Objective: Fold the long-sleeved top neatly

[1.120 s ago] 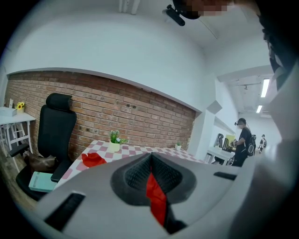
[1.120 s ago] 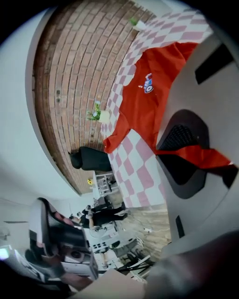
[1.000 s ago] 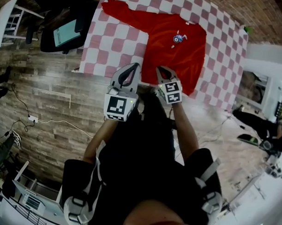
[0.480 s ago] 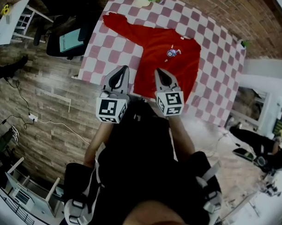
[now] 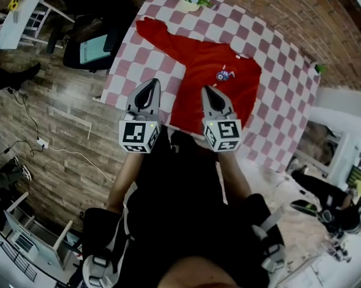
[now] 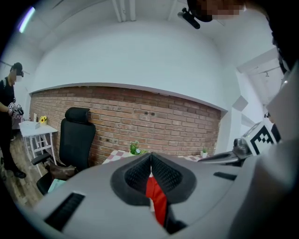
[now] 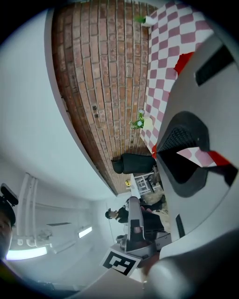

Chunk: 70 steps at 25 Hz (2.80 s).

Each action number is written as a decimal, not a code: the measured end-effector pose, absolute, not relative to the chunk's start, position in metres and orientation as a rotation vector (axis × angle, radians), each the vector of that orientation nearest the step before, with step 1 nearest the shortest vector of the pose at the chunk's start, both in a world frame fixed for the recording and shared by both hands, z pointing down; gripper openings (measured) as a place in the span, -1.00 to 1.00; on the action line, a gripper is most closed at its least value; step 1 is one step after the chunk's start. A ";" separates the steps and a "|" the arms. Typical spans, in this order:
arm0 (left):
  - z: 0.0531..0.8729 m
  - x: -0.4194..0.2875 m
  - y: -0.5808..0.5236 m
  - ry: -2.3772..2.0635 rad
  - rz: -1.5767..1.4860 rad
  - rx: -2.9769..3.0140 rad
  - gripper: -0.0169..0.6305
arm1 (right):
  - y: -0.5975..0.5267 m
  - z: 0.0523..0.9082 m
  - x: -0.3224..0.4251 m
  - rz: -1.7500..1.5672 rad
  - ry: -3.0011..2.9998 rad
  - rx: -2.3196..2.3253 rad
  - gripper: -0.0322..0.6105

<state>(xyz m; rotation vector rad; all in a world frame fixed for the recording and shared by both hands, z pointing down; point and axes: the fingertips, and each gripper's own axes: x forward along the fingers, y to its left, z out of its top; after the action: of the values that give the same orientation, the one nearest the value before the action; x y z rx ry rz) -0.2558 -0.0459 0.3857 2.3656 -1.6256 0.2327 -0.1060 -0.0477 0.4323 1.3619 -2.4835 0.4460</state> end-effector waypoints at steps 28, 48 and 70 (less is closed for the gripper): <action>0.587 -0.407 -0.332 -1.429 0.489 2.151 -0.59 | -0.188 0.450 -0.232 0.499 -2.286 1.519 -0.88; 0.703 -0.428 -0.382 -1.370 0.694 1.896 -0.76 | -0.205 0.483 -0.230 0.591 -2.169 1.564 -0.88; 0.553 -0.404 -0.347 -1.428 0.384 2.206 -0.88 | -0.144 0.456 -0.158 0.571 -2.115 1.767 -0.88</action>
<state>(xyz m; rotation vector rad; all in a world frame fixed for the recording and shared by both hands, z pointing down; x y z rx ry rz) -0.4039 -0.3469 0.5533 2.2063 -1.4281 0.3841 -0.1584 -0.1443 0.4560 1.7670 -2.1153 0.5713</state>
